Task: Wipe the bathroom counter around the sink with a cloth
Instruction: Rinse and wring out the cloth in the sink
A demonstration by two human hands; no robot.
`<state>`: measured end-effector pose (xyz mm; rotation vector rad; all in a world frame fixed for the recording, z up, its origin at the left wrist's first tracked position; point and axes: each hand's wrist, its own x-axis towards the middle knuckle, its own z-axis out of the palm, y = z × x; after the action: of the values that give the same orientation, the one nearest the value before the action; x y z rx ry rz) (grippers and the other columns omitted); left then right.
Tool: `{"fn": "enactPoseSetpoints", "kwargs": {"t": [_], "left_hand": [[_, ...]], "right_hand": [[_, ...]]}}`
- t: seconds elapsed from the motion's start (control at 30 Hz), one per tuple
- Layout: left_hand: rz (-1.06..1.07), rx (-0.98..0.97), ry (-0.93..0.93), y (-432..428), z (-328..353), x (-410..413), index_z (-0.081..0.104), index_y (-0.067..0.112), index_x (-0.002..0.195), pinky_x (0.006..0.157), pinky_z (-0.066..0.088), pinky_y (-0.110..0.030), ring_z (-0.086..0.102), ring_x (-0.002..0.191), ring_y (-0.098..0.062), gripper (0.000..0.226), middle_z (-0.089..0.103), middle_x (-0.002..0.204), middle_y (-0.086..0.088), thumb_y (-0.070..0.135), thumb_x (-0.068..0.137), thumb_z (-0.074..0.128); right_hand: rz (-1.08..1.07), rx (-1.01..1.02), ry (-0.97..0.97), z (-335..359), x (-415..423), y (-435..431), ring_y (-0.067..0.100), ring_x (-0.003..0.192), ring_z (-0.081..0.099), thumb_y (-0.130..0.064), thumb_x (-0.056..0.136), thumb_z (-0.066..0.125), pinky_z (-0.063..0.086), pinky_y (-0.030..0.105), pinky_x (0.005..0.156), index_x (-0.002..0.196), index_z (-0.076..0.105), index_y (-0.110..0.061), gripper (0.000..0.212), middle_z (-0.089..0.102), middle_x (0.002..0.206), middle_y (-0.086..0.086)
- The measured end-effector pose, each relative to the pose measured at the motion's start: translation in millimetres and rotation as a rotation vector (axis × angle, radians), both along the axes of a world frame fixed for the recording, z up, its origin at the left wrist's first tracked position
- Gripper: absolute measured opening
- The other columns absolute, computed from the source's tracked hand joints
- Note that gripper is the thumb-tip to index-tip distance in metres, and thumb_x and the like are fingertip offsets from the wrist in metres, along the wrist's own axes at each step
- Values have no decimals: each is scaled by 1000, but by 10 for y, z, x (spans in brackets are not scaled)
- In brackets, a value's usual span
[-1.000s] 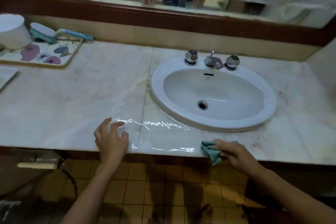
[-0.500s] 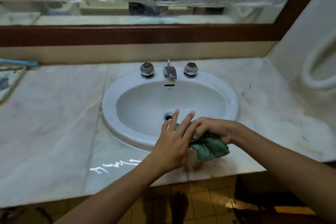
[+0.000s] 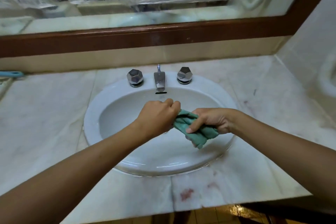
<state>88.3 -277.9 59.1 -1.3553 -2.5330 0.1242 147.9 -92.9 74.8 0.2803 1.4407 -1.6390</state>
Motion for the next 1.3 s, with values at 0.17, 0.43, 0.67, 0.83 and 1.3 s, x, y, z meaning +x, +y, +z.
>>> {"fn": "enactPoseSetpoints", "kwargs": {"t": [0.17,0.43,0.67,0.83,1.3], "left_hand": [[144,-92,-479,68,67,-129,53,25,102,63,37,-30,61,90,-25,47,64,100,4,59,74,68],[-102,192,-55,-1,-330,234,47,17,131,84,40,-41,59,110,-22,68,61,122,-2,33,68,67],[267,70,-480,143,-65,53,61,20,101,60,41,-31,62,82,-30,22,66,87,-3,24,79,63],[416,-45,-681,247,77,-106,52,20,65,51,46,-30,61,65,-24,24,57,65,-1,34,74,69],[644,92,-1538,168,-80,-187,47,6,63,46,20,-22,26,42,-19,18,36,48,-5,2,68,64]], "right_hand": [[58,24,-30,-157,-91,46,11,44,30,-17,75,48,22,20,40,92,51,-10,18,39,60,3],[168,6,-140,-166,-151,15,6,37,22,-19,79,61,11,20,43,69,42,-21,21,27,52,-5],[271,316,95,1,-289,-29,14,43,23,-3,73,74,17,22,44,57,46,-14,35,31,50,2],[467,746,410,102,-383,-86,20,38,34,-16,72,71,25,17,40,62,52,-11,22,43,49,5],[584,1391,1303,-278,-234,-296,35,62,47,-20,81,54,15,30,46,112,49,-9,33,67,87,12]]}}
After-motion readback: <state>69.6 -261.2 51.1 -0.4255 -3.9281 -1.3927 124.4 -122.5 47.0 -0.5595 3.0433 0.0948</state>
